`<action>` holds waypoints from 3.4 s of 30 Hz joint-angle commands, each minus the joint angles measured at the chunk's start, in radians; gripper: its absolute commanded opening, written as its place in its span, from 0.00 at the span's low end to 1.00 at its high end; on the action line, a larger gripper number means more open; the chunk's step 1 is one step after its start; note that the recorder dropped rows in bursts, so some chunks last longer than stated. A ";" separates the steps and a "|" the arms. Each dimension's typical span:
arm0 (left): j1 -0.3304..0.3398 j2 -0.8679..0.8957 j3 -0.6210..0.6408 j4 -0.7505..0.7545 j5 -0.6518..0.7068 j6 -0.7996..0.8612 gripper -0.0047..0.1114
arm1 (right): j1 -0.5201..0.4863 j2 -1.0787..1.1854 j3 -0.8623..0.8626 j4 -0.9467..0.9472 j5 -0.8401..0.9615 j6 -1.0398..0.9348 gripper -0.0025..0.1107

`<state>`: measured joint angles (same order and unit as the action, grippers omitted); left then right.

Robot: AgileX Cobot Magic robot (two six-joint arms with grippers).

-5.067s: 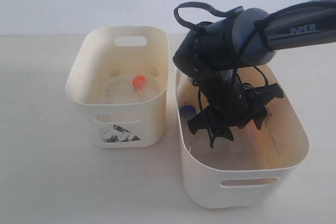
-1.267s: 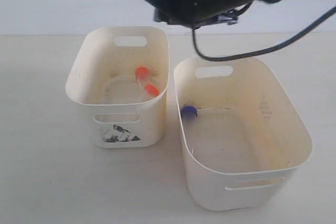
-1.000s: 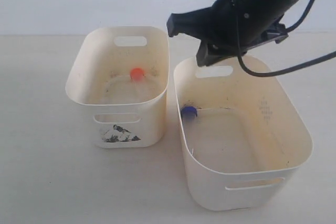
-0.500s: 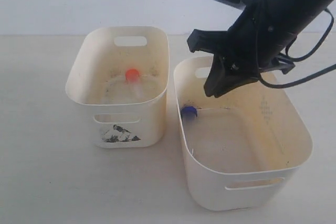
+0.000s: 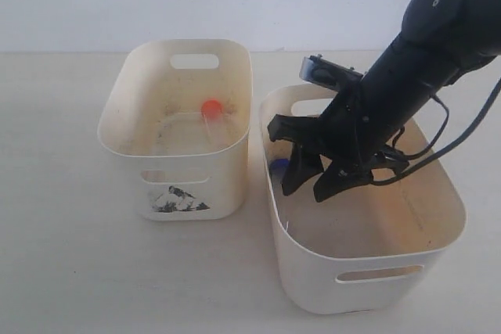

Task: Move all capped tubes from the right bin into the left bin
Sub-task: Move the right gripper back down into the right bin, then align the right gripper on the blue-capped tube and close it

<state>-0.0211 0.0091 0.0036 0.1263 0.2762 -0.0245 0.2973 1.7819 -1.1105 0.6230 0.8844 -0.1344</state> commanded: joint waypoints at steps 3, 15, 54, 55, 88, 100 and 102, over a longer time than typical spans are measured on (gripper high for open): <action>0.001 -0.002 -0.004 -0.007 -0.015 -0.012 0.08 | -0.008 0.058 0.004 0.030 -0.050 -0.045 0.43; 0.001 -0.002 -0.004 -0.007 -0.017 -0.012 0.08 | -0.008 0.121 0.004 0.030 -0.078 -0.081 0.43; 0.001 -0.002 -0.004 -0.007 -0.015 -0.012 0.08 | -0.008 0.220 0.005 0.043 -0.184 -0.092 0.43; 0.001 -0.002 -0.004 -0.007 -0.015 -0.012 0.08 | -0.008 0.220 0.005 0.043 -0.184 -0.092 0.43; 0.001 -0.002 -0.004 -0.007 -0.015 -0.012 0.08 | -0.008 0.219 0.005 0.026 -0.227 -0.080 0.43; 0.001 -0.002 -0.004 -0.007 -0.015 -0.012 0.08 | -0.008 0.219 0.005 0.022 -0.247 -0.067 0.27; 0.001 -0.002 -0.004 -0.007 -0.015 -0.012 0.08 | -0.008 0.219 0.005 0.018 -0.247 -0.067 0.16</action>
<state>-0.0211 0.0091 0.0036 0.1263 0.2762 -0.0245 0.2969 1.9839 -1.1098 0.7026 0.6809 -0.1997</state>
